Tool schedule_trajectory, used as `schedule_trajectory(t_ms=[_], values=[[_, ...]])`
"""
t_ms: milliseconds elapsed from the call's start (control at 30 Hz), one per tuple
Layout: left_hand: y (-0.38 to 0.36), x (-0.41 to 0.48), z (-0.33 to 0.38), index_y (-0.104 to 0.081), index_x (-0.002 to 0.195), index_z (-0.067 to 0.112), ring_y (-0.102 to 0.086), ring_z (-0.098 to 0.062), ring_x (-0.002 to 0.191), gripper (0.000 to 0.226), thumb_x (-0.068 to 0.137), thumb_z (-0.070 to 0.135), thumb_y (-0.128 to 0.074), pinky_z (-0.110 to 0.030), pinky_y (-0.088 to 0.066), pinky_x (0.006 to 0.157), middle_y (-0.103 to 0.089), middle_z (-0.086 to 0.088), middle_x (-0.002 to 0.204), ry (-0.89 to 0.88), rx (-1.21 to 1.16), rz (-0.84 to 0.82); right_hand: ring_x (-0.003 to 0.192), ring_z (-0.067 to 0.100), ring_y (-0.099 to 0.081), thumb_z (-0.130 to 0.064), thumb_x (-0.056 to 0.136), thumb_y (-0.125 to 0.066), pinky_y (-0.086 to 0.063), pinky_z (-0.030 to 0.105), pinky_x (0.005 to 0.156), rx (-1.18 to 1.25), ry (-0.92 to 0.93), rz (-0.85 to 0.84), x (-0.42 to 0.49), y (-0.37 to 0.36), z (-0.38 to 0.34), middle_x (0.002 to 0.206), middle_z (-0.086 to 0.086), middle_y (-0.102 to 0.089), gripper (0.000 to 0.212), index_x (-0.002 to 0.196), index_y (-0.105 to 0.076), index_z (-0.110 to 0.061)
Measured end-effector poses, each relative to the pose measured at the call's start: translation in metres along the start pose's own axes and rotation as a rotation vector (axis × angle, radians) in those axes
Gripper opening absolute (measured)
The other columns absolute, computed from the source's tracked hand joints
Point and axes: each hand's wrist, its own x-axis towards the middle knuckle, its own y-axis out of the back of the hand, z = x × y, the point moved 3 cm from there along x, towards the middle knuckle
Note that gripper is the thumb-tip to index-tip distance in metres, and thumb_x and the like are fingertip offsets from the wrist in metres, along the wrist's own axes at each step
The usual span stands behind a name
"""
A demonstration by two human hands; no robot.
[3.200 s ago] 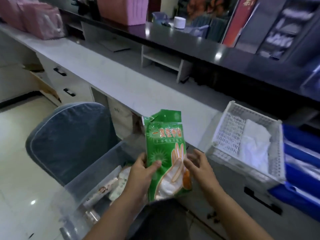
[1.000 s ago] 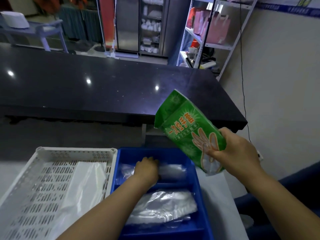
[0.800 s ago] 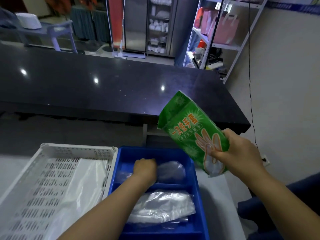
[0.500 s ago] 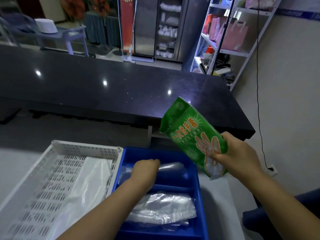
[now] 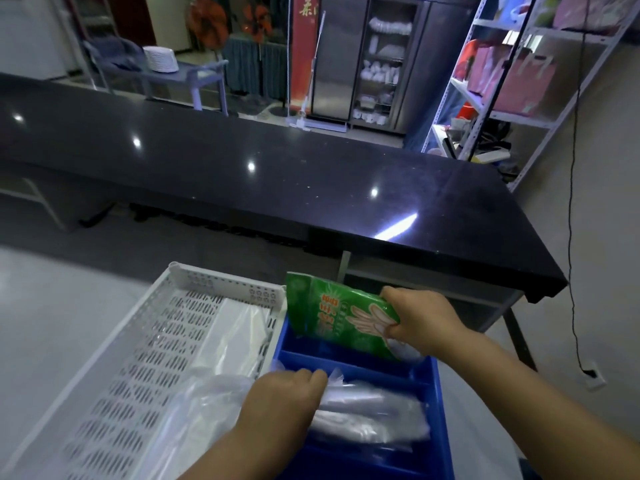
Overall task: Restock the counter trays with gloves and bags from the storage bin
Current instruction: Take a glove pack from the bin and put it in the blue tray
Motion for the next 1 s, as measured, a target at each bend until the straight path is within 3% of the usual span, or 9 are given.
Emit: schedule_trajectory(t_ms=[200,300,433,567,667,833,900,1000], values=[[0.005,-0.012,-0.004,-0.056,0.047,0.019,-0.050,-0.013,0.032,0.037,0.020,0.017,-0.080,-0.021,-0.035,0.032,-0.053,0.003,0.040,0.019,-0.063,0.044,0.077,0.012,-0.055,-0.046,0.065,-0.071,-0.038,0.026,0.057,0.144,0.026,-0.252,0.017,-0.025,0.002,0.089,-0.011,-0.060,0.038,0.092,-0.046,-0.037],[0.007,-0.013,-0.004,-0.056,0.047,0.019,-0.050,-0.014,0.031,0.036,0.018,0.016,-0.078,-0.020,-0.031,0.029,-0.053,0.003,0.039,0.036,-0.065,0.063,0.100,0.023,-0.053,-0.050,0.069,-0.067,-0.040,0.034,0.077,-0.001,0.049,-0.165,0.025,-0.034,0.002,0.112,0.000,-0.057,0.056,0.115,-0.046,-0.027],[0.006,-0.015,-0.007,-0.054,0.047,0.018,-0.050,-0.016,0.032,0.037,0.019,0.013,-0.078,-0.021,-0.031,0.029,-0.052,0.003,0.040,0.058,-0.060,0.078,0.118,0.024,-0.042,-0.053,0.075,-0.063,-0.033,0.038,0.096,-0.075,0.041,-0.056,0.027,-0.044,-0.003,0.130,0.000,-0.046,0.079,0.139,-0.029,-0.023],[0.004,-0.012,-0.008,-0.054,0.047,0.018,-0.049,-0.016,0.032,0.037,0.018,0.014,-0.077,-0.022,-0.029,0.029,-0.052,0.003,0.040,0.058,-0.051,0.067,0.114,0.023,-0.044,-0.051,0.088,-0.047,-0.032,0.037,0.093,0.003,-0.072,0.055,0.028,-0.050,-0.001,0.125,-0.001,-0.050,0.054,0.133,-0.038,-0.023],[0.003,-0.010,-0.006,-0.054,0.048,0.019,-0.050,-0.016,0.032,0.038,0.019,0.015,-0.078,-0.021,-0.031,0.029,-0.053,0.003,0.040,0.051,-0.074,0.080,0.104,0.023,-0.045,-0.044,0.086,-0.050,-0.033,0.036,0.086,-0.043,-0.084,0.127,0.022,-0.055,-0.006,0.115,-0.001,-0.054,0.036,0.117,-0.044,-0.025],[0.003,-0.006,-0.006,-0.050,0.049,0.020,-0.048,-0.014,0.032,0.039,0.022,0.014,-0.078,-0.022,-0.030,0.030,-0.052,0.004,0.041,0.038,-0.086,0.063,0.097,0.028,-0.057,-0.046,0.070,-0.074,-0.047,0.041,0.084,-0.133,-0.102,0.312,0.012,-0.055,-0.019,0.110,0.005,-0.061,0.057,0.116,-0.058,-0.016],[0.004,-0.005,-0.006,-0.050,0.049,0.020,-0.048,-0.013,0.032,0.039,0.023,0.016,-0.080,-0.022,-0.030,0.031,-0.053,0.004,0.041,0.046,-0.089,0.042,0.101,0.029,-0.056,-0.047,0.073,-0.071,-0.045,0.041,0.087,-0.085,-0.068,0.277,0.011,-0.055,-0.022,0.115,0.007,-0.060,0.056,0.117,-0.059,-0.015],[0.005,-0.002,-0.003,-0.050,0.048,0.021,-0.047,-0.013,0.031,0.040,0.023,0.016,-0.081,-0.021,-0.030,0.031,-0.052,0.005,0.040,0.045,-0.093,0.000,0.106,0.032,-0.056,-0.033,0.070,-0.077,-0.045,0.042,0.091,-0.051,-0.107,0.293,0.006,-0.044,-0.025,0.121,0.010,-0.060,0.054,0.118,-0.061,-0.014]])
